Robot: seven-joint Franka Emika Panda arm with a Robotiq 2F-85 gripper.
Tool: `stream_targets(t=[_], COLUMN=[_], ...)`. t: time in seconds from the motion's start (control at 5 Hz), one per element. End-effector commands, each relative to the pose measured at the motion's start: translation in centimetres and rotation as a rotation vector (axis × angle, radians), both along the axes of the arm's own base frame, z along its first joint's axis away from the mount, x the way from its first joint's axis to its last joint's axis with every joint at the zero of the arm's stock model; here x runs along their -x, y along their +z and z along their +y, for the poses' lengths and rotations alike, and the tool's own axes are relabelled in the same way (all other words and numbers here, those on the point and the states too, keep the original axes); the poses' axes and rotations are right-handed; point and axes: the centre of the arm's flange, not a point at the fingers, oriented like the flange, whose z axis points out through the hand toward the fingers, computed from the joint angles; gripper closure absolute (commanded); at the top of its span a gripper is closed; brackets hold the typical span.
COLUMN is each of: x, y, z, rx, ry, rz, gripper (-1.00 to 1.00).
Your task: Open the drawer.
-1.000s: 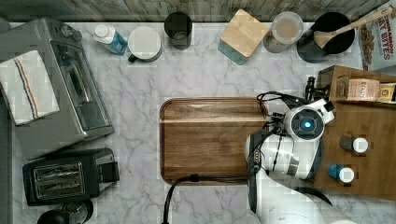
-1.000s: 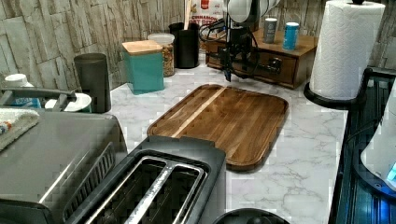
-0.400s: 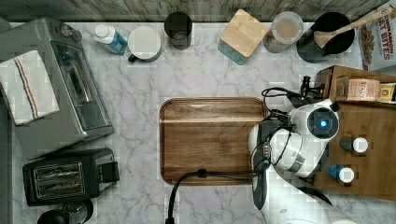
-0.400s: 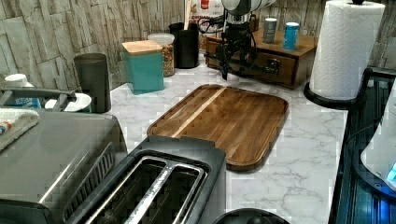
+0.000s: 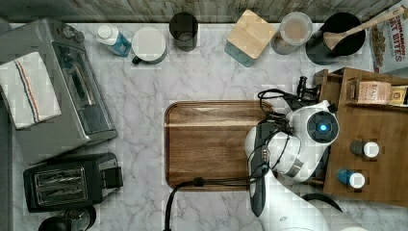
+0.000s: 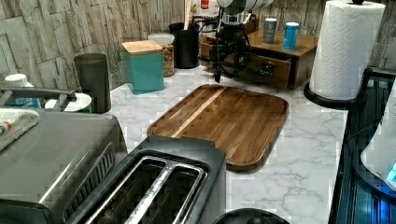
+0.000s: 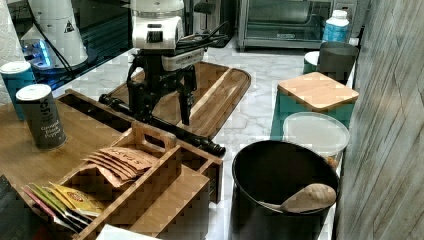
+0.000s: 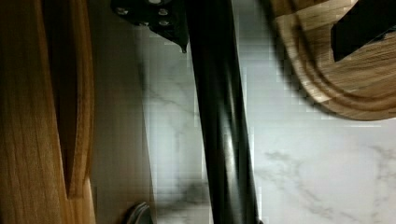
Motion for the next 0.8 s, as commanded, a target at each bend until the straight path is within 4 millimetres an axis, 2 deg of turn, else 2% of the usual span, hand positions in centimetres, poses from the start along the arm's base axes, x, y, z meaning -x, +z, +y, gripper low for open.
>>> stream_targets(t=[0.2,0.6,0.8], x=[-3.8,-4.5,-5.3], y=[4.5,4.6,5.3], z=[20.2,25.7,27.6], rx=[-0.030,-0.044,-0.040], ry=[0.189,0.208,0.177], rz=[-0.061,-0.084,-0.080], gripper=[-1.00,-1.00,-1.00])
